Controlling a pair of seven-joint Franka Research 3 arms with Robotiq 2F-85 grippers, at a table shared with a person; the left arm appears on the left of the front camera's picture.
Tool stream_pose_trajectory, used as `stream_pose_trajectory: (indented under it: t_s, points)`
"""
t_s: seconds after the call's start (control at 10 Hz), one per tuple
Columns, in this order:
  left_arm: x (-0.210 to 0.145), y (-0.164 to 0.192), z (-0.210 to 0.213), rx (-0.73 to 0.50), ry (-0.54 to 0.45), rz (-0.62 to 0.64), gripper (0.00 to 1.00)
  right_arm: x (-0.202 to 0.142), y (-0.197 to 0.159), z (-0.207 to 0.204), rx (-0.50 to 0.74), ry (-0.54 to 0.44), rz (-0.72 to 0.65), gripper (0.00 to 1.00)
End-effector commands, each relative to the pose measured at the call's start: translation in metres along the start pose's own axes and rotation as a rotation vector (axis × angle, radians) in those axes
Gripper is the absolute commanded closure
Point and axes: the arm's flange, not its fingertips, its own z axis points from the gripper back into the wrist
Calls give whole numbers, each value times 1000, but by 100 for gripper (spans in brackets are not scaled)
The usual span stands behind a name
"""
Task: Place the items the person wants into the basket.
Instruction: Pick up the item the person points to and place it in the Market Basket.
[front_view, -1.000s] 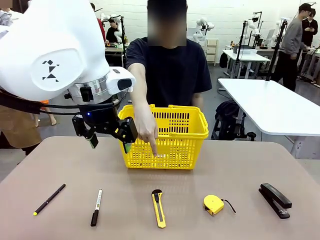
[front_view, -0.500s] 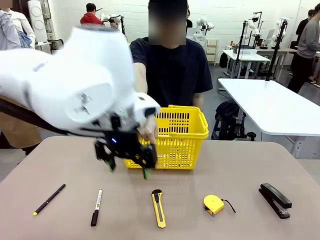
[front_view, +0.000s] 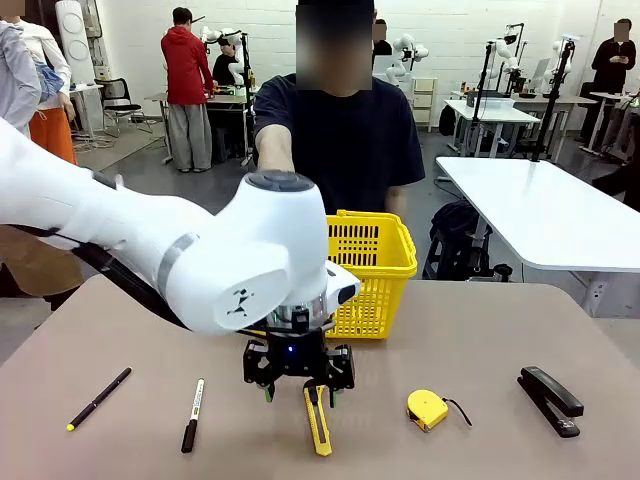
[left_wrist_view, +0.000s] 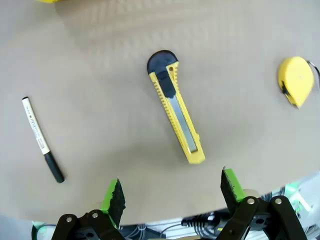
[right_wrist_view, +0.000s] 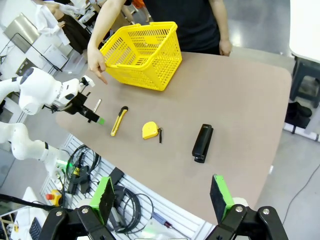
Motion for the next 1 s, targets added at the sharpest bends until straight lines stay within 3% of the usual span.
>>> stream_pose_trajectory:
  t_s: [0.0, 0.9]
  points:
    - [5, -14, -25, 14, -30, 52, 0, -1, -2, -2, 20, -5, 10, 0]
    - [15, -38, -62, 53, -35, 108, 0, -1, -2, -2, 20, -5, 10, 0]
